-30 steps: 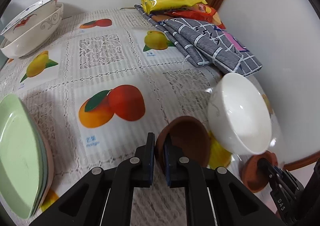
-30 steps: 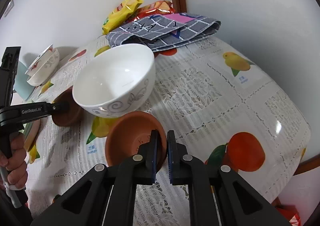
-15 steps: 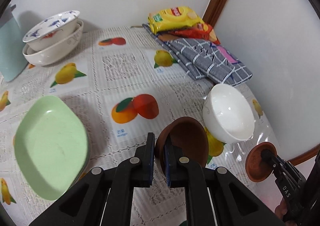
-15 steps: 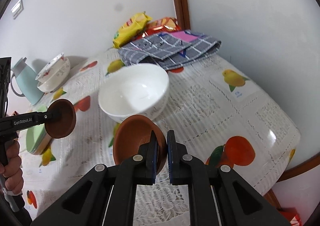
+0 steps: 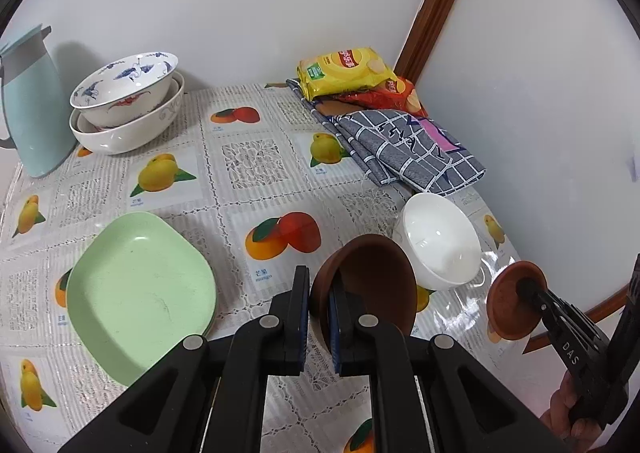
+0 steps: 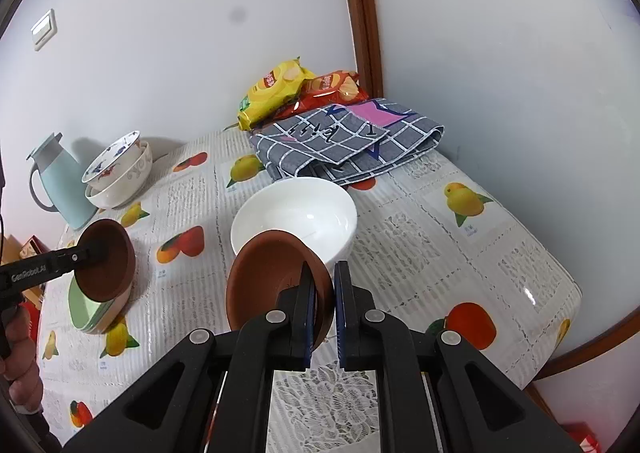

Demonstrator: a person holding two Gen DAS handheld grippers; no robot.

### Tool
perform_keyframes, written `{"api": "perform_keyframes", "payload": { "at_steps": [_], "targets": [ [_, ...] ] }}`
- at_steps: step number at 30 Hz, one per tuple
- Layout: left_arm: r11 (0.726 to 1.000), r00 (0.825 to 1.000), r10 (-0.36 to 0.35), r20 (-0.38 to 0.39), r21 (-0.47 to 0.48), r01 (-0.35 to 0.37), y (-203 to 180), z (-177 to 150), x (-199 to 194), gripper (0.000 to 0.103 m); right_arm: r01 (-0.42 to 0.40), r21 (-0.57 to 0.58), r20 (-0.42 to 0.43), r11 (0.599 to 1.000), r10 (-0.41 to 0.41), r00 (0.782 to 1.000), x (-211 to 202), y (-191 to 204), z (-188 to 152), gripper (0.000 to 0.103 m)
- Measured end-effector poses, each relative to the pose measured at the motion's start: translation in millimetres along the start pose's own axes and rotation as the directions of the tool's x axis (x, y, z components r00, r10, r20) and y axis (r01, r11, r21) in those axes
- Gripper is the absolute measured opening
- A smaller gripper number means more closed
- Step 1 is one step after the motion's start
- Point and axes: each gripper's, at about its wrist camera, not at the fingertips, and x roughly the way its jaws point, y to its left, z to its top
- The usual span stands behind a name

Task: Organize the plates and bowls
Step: 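Carry the brown saucer with the right gripper toward the white bowl while the left gripper holds its saucer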

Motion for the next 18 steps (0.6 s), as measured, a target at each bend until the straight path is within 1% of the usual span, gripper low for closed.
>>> {"api": "perform_keyframes", "payload": {
  "at_steps": [12, 18],
  "targets": [
    [1.000, 1.000, -0.024, 0.004, 0.002, 0.024, 6.0, 3.8, -7.6, 0.009, 0.013, 0.009, 0.001, 1.000, -0.013, 1.000, 1.7, 9.3, 10.7, 0.009],
    [1.000, 1.000, -0.022, 0.006, 0.004, 0.022, 9.2, 11.2, -5.9, 0.009, 0.015, 0.013, -0.008, 1.000, -0.015, 1.000, 13.2, 13.8, 20.4, 0.009]
  ]
}}
